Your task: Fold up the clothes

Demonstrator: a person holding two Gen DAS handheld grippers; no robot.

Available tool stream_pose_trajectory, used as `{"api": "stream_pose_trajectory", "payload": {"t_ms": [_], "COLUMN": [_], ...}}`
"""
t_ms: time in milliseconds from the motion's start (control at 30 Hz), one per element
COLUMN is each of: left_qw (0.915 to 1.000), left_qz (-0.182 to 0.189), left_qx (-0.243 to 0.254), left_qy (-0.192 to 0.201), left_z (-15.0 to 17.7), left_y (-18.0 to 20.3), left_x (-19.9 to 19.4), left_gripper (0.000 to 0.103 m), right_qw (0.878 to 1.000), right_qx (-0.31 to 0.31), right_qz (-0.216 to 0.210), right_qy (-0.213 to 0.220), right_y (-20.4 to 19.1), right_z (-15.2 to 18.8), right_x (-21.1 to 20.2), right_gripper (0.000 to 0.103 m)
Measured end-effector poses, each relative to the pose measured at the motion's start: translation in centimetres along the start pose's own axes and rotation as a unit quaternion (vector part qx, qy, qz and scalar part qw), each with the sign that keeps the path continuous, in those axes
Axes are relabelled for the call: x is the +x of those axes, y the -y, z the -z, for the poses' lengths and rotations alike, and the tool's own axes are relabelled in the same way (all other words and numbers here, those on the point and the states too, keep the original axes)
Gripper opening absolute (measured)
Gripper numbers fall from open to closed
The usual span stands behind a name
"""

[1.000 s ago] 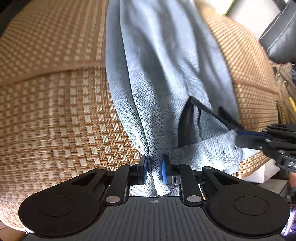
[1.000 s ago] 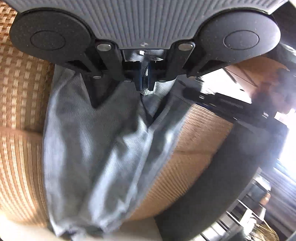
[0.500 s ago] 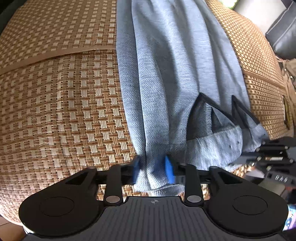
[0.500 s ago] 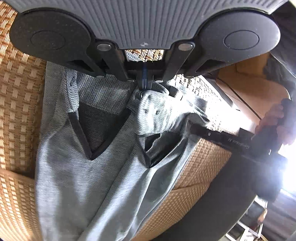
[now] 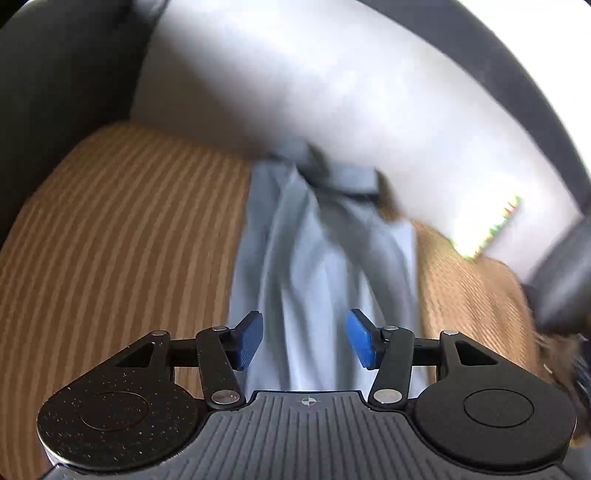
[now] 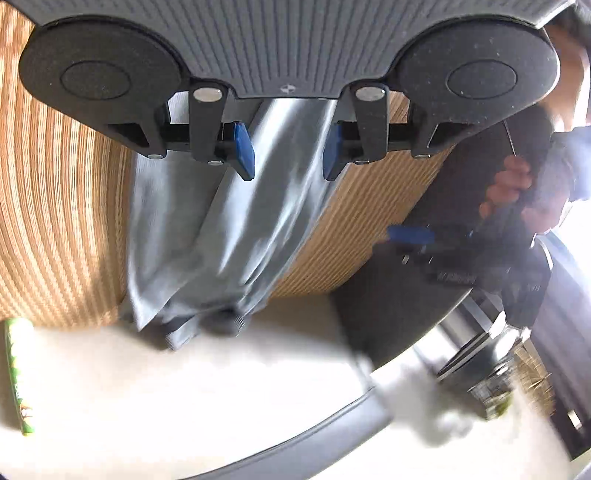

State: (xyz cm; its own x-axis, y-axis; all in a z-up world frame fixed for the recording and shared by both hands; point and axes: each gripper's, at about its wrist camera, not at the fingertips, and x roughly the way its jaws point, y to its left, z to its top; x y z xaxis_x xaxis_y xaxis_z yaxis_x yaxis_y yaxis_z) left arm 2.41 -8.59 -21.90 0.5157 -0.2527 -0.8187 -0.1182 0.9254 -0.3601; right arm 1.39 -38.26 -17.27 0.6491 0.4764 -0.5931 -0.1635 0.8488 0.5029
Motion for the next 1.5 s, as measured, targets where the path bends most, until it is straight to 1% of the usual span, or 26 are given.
{"api": "stream_pose_trajectory", "payload": {"t_ms": [67,167,300,400,433,533,633,733,867,900,933,967,1000,1033,1067,1100,1133,1200,1267,1300,1333,1367,1400,1433,1467,1500], "left_qw": [0.9997,0.9983,0.9962,0.9944,0.9939,0.9953,0.9965,0.9957,0.9938,0.9936,0.9936,0.9936,0.9939,0.9955,0.9972,0.9985,0.999,0.9984,0.9976,0.9975,0.9978,0.9983,0.9988,0.9993,0.9997,0.9998], "left_qz": [-0.012,-0.029,-0.054,-0.054,-0.053,-0.037,-0.01,0.016,0.021,0.022,0.022,0.024,0.027,0.023,0.017,0.01,0.002,-0.014,-0.024,-0.022,-0.019,-0.02,-0.022,-0.02,-0.017,-0.009], "left_qx": [0.019,0.039,0.05,0.062,0.067,0.056,0.039,0.044,0.054,0.052,0.048,0.04,0.03,0.023,0.017,0.012,0.002,-0.028,-0.042,-0.044,-0.041,-0.035,-0.027,-0.014,0.0,0.014], "left_qy": [-0.012,-0.031,-0.047,-0.067,-0.069,-0.07,-0.073,-0.081,-0.095,-0.098,-0.1,-0.103,-0.103,-0.089,-0.071,-0.052,-0.045,-0.047,-0.049,-0.05,-0.049,-0.043,-0.035,-0.026,-0.018,-0.012], "left_z": [-3.7,-6.5,-8.3,-9.6,-10.0,-11.0,-11.5,-11.4,-10.9,-10.9,-11.0,-10.9,-11.0,-11.1,-11.2,-11.3,-11.3,-11.0,-10.6,-10.6,-10.6,-10.7,-10.9,-10.9,-10.9,-10.6], "left_y": [0.5,1.2,0.3,-0.1,-0.1,-0.5,-0.9,-0.9,-0.9,-0.9,-1.0,-1.1,-1.2,-1.4,-1.6,-1.8,-2.3,-3.8,-4.7,-5.1,-5.2,-5.1,-4.9,-4.5,-4.0,-3.7], "left_x": [4.2,8.9,13.1,15.6,16.3,18.1,18.7,18.9,19.4,19.7,20.0,20.3,20.5,20.4,20.2,19.9,20.0,20.7,21.0,20.7,20.4,19.7,19.0,18.2,17.3,16.3], "left_gripper": [0.066,0.066,0.066,0.066,0.066,0.066,0.066,0.066,0.061,0.059,0.054,0.016,0.007,0.006,0.006,0.006,0.006,0.004,0.005,0.008,0.02,0.032,0.037,0.038,0.038,0.038], "right_qw": [1.0,0.999,0.996,0.994,0.994,0.994,0.994,0.993,0.992,0.992,0.992,0.992,0.991,0.991,0.991,0.991,0.991,0.989,0.985,0.984,0.984,0.985,0.986,0.987,0.988,0.99], "right_qx": [0.024,0.047,0.082,0.102,0.104,0.106,0.108,0.113,0.123,0.124,0.126,0.127,0.129,0.132,0.134,0.134,0.136,0.15,0.17,0.171,0.17,0.164,0.158,0.149,0.136,0.119], "right_qz": [0.006,0.014,0.025,0.029,0.03,0.03,0.024,0.023,0.016,0.016,0.015,0.015,0.014,0.01,0.004,0.002,0.003,0.017,0.039,0.044,0.048,0.05,0.055,0.064,0.07,0.069], "right_qy": [0.005,0.003,0.013,0.019,0.018,0.006,-0.003,-0.012,-0.011,-0.011,-0.012,-0.013,-0.015,-0.02,-0.022,-0.016,-0.009,-0.001,-0.009,-0.014,-0.018,-0.015,-0.01,0.001,0.014,0.028], "right_y": [1.4,3.7,6.6,7.9,8.3,8.8,9.1,9.4,9.4,9.5,9.5,9.6,9.7,9.9,9.9,9.7,9.7,10.4,11.6,11.8,11.8,11.5,11.1,10.6,10.1,9.4], "right_z": [-1.1,-2.5,-3.8,-4.6,-4.8,-5.3,-5.4,-5.3,-4.9,-4.9,-4.9,-4.9,-5.0,-5.0,-5.1,-5.2,-5.3,-5.0,-3.9,-3.5,-3.3,-3.5,-3.8,-4.1,-4.5,-4.7], "right_x": [3.3,7.3,10.9,12.3,12.8,13.4,13.6,13.9,13.7,13.8,14.0,14.2,14.5,14.8,14.8,14.6,14.3,14.2,14.5,14.7,14.8,14.6,14.3,13.7,13.0,12.2], "right_gripper": [0.046,0.046,0.048,0.05,0.05,0.05,0.05,0.05,0.05,0.05,0.05,0.048,0.047,0.03,0.002,0.0,0.0,0.0,0.0,0.0,0.0,0.006,0.01,0.025,0.032,0.032]}}
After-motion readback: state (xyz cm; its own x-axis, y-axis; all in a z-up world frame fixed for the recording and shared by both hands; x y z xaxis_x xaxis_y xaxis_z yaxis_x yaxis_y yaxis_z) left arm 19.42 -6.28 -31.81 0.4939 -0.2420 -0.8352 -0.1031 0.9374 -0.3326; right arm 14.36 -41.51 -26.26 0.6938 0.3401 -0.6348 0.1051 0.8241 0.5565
